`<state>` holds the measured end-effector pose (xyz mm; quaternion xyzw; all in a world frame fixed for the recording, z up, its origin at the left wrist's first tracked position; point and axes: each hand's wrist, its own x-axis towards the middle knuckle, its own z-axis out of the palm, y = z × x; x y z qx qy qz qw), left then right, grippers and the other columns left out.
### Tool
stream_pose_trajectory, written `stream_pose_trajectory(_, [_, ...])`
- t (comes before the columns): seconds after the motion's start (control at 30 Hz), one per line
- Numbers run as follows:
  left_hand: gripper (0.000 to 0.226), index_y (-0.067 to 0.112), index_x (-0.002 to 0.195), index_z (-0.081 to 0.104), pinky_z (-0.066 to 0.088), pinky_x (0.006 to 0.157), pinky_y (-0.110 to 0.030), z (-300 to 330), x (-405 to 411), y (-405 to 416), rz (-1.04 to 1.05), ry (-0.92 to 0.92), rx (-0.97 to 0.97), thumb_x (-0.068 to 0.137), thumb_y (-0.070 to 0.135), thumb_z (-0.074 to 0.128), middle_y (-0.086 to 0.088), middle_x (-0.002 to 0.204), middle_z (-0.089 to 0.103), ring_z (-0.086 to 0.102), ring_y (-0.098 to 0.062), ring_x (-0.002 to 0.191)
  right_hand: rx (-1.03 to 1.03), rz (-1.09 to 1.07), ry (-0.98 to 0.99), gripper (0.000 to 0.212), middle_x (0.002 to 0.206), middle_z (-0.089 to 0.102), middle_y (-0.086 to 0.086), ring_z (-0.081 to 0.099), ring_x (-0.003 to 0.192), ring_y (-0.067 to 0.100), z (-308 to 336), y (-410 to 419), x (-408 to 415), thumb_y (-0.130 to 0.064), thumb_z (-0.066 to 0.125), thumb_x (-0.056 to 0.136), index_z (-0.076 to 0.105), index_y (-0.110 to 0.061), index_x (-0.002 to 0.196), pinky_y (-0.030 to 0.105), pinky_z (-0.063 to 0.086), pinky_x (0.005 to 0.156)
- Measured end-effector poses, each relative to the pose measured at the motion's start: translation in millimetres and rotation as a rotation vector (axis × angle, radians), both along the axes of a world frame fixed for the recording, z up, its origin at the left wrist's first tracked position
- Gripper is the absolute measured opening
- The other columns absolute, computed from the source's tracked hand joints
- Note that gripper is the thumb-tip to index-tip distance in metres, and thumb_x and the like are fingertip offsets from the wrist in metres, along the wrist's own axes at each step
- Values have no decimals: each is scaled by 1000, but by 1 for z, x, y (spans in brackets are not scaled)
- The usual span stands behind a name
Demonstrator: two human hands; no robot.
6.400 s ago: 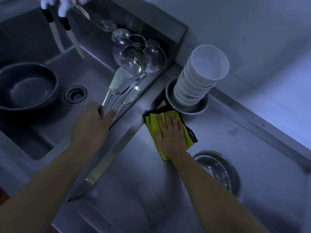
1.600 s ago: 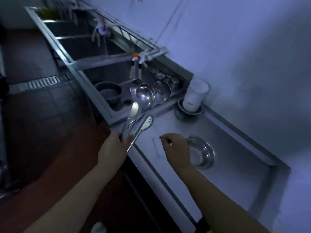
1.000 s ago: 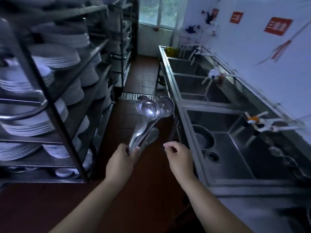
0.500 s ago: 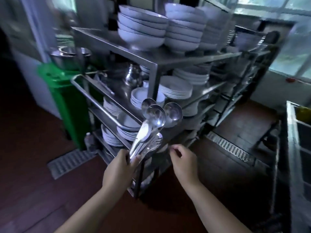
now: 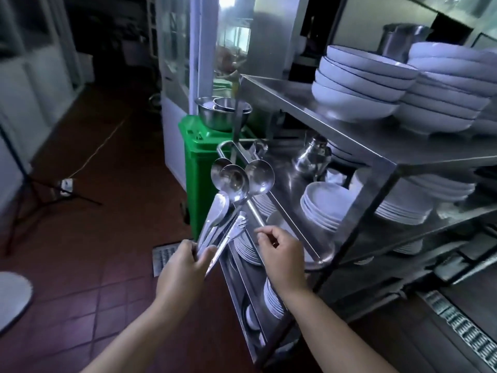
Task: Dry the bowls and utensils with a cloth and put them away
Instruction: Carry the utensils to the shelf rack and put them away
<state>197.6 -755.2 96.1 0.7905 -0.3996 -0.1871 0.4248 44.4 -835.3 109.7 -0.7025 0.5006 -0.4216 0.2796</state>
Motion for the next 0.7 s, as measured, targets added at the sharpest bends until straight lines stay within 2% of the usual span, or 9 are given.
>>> stream_pose_trajectory(0.1, [37,14,78,48,32,55,-31,-4,31,-40,-16,23,6,88,49,53,0,68,54,47,-13,61,14,-19,-11,22,69,66,-11,59,63,6,-1,-35,31,-13,62,88,69,-32,81,31,51,63])
stream_pose_trajectory(0.2, [35,14,81,50,34,55,-31,-4,64,-88,-93,27,13,89,49,52,0,70,57,50,-13,63,1,-63,-17,27,75,70,-10,65,74,8,4,-72,61,-12,62,88,66,-37,78,35,54,69])
stream_pose_trajectory(0.27, [34,15,83,52,35,55,-31,1,83,-120,-154,58,9,90,49,51,-1,70,59,54,-15,64,3,-107,-23,27,75,70,-9,64,73,9,8,-97,77,-12,62,88,66,-35,77,35,54,67])
stream_pose_trajectory(0.37, [35,13,83,51,33,52,-29,10,100,-170,-219,67,10,91,47,50,2,65,57,52,-14,59,3,-182,-51,31,72,69,-9,60,62,6,12,-130,90,-11,62,88,64,-38,73,27,47,58])
stream_pose_trajectory(0.47, [37,12,82,49,34,55,-31,13,107,-222,-260,82,47,90,48,50,-2,70,57,50,-17,62,10,-262,-54,31,68,68,-9,55,54,3,14,-161,96,-11,62,88,64,-38,72,18,39,52])
stream_pose_trajectory(0.53, [35,13,82,49,41,63,-33,9,105,-258,-298,133,68,89,48,51,-5,76,59,54,-22,68,-4,-325,-41,28,71,70,-8,61,62,3,16,-184,95,-11,63,88,64,-36,75,23,46,59])
stream_pose_trajectory(0.6, [33,16,78,49,46,73,-35,8,99,-285,-317,184,93,88,48,50,-5,74,59,57,-26,72,-12,-373,-46,26,72,70,-8,65,71,11,21,-203,92,-11,62,88,65,-34,76,29,49,65])
stream_pose_trajectory(0.7, [38,12,65,43,39,66,-32,4,81,-333,-378,261,123,90,41,50,-5,62,50,50,-25,65,-22,-453,-44,28,72,69,-11,65,73,10,27,-243,82,-10,60,86,63,-35,74,25,46,65])
